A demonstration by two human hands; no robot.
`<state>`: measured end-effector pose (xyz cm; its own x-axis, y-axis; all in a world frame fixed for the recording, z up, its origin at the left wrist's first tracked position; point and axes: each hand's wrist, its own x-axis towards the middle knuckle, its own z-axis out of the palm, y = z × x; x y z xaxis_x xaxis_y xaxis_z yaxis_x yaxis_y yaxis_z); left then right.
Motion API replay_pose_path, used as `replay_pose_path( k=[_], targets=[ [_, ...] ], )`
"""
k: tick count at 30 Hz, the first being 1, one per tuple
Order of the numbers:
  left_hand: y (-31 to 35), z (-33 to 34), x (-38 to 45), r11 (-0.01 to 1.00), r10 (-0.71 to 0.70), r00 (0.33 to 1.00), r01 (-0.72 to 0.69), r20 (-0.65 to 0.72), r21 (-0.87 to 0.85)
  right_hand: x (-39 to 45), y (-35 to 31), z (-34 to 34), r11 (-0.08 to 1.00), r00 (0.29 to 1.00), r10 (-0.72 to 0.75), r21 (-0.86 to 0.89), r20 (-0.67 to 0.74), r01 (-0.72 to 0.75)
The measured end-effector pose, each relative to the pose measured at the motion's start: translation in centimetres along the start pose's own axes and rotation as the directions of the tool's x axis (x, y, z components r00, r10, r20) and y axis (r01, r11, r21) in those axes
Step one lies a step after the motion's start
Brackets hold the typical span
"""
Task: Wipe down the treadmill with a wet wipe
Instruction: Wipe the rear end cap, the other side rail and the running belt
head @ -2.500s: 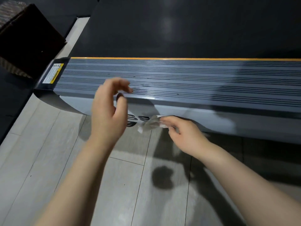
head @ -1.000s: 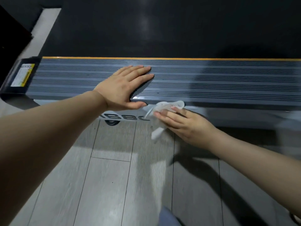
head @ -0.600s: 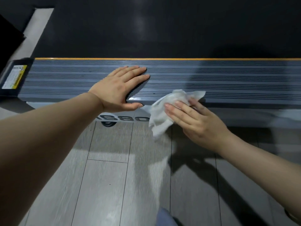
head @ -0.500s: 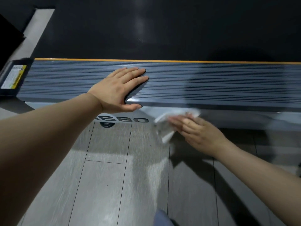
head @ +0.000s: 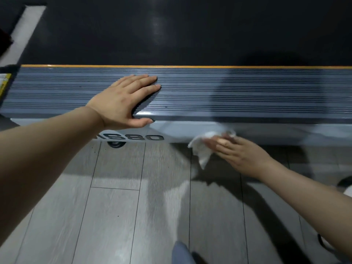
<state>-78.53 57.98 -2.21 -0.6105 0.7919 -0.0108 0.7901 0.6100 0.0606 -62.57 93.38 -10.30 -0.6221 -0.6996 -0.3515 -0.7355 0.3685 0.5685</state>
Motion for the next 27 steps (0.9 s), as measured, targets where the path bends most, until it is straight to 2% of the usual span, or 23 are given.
replay_pose_path(
  k=[2, 3, 4, 5, 6, 8, 9, 10, 11, 12, 13, 14, 15, 16, 17, 18, 19, 21, 23, 24, 27],
  targets=[
    [0.0, 0.1, -0.1, 1.0, -0.014, 1.0, 0.014, 0.008, 0.01, -0.8, 0.0, 0.8, 0.983, 0.961, -0.173, -0.028, 0.216, 0.183],
    [0.0, 0.1, -0.2, 1.0, -0.016, 1.0, 0.015, 0.01, 0.012, -1.2, 0.3, 0.9, 0.982, 0.948, -0.174, -0.024, 0.267, 0.187],
    [0.0, 0.0, -0.2, 1.0, -0.011, 1.0, 0.011, 0.01, 0.013, -1.5, 0.6, 0.8, 0.992, 0.965, -0.121, -0.014, 0.233, 0.128],
    [0.1, 0.0, -0.1, 1.0, -0.007, 1.0, 0.007, 0.012, 0.011, -1.8, 0.8, 0.8, 0.999, 0.994, -0.028, 0.032, 0.109, 0.025],
    [0.1, -0.1, -0.1, 1.0, -0.006, 1.0, 0.006, 0.014, 0.006, -2.1, 1.1, 0.5, 0.992, 0.994, 0.092, 0.094, -0.062, -0.086],
    [0.2, -0.1, 0.0, 1.0, -0.009, 1.0, 0.009, 0.019, -0.004, -2.8, 1.2, 0.0, 0.926, 0.895, 0.36, 0.215, -0.264, -0.309],
    [0.3, -0.1, 0.0, 1.0, -0.012, 1.0, 0.013, 0.021, -0.006, -3.3, 1.1, 0.0, 0.895, 0.856, 0.435, 0.239, -0.279, -0.377],
    [0.3, -0.2, 0.0, 1.0, -0.018, 1.0, 0.018, 0.02, -0.006, -3.7, 0.8, 0.3, 0.895, 0.869, 0.435, 0.223, -0.237, -0.387],
    [0.4, -0.2, -0.1, 1.0, -0.022, 1.0, 0.022, 0.019, -0.006, -4.1, 0.5, 0.7, 0.924, 0.917, 0.368, 0.166, -0.152, -0.343],
    [0.4, -0.2, -0.1, 1.0, -0.025, 0.999, 0.025, 0.02, -0.006, -4.4, 0.1, 1.1, 0.965, 0.972, 0.233, 0.133, -0.026, -0.228],
    [0.5, -0.1, -0.1, 0.999, -0.031, 0.999, 0.031, 0.024, -0.006, -4.9, -0.3, 1.7, 0.984, 0.984, 0.097, 0.133, 0.149, -0.117],
    [0.4, -0.1, -0.2, 0.999, -0.041, 0.999, 0.041, 0.03, -0.003, -5.5, -0.7, 2.4, 0.988, 0.966, 0.002, 0.147, 0.259, -0.041],
    [0.5, -0.1, -0.2, 0.999, -0.046, 0.998, 0.046, 0.034, 0.001, -6.0, -0.7, 2.8, 0.987, 0.945, -0.043, 0.162, 0.324, -0.011],
    [0.5, -0.2, -0.2, 0.999, -0.046, 0.998, 0.046, 0.038, 0.007, -6.3, -0.6, 3.1, 0.985, 0.944, -0.051, 0.175, 0.326, -0.007],
    [0.5, -0.3, -0.1, 0.999, -0.044, 0.998, 0.044, 0.042, 0.009, -6.6, -0.3, 3.3, 0.976, 0.964, -0.031, 0.214, 0.263, -0.027],
    [0.6, -0.5, 0.0, 0.999, -0.041, 0.998, 0.041, 0.044, 0.006, -6.7, -0.1, 3.8, 0.973, 0.992, 0.015, 0.228, 0.126, -0.044],
    [0.6, -0.7, -0.1, 0.999, -0.035, 0.999, 0.035, 0.041, -0.002, -6.9, 0.3, 3.9, 0.963, 0.991, 0.134, 0.239, -0.028, -0.124],
    [0.6, -0.6, -0.1, 1.0, -0.011, 1.0, 0.012, 0.02, -0.023, -7.8, 0.8, 3.9, 0.887, 0.884, 0.416, 0.312, -0.215, -0.341],
    [0.6, -0.6, 0.0, 0.999, -0.004, 1.0, 0.004, 0.001, -0.037, -8.1, 1.3, 3.4, 0.81, 0.773, 0.567, 0.368, -0.286, -0.457],
    [1.0, -0.7, 0.2, 0.998, -0.014, 1.0, 0.013, -0.01, -0.053, -7.9, 1.1, 3.3, 0.795, 0.755, 0.589, 0.372, -0.287, -0.479],
    [3.7, -1.6, 2.5, 0.995, 0.039, 0.997, -0.045, -0.065, -0.094, -8.2, -0.9, 5.1, 0.789, 0.803, 0.57, 0.389, -0.173, -0.476]
  ],
)
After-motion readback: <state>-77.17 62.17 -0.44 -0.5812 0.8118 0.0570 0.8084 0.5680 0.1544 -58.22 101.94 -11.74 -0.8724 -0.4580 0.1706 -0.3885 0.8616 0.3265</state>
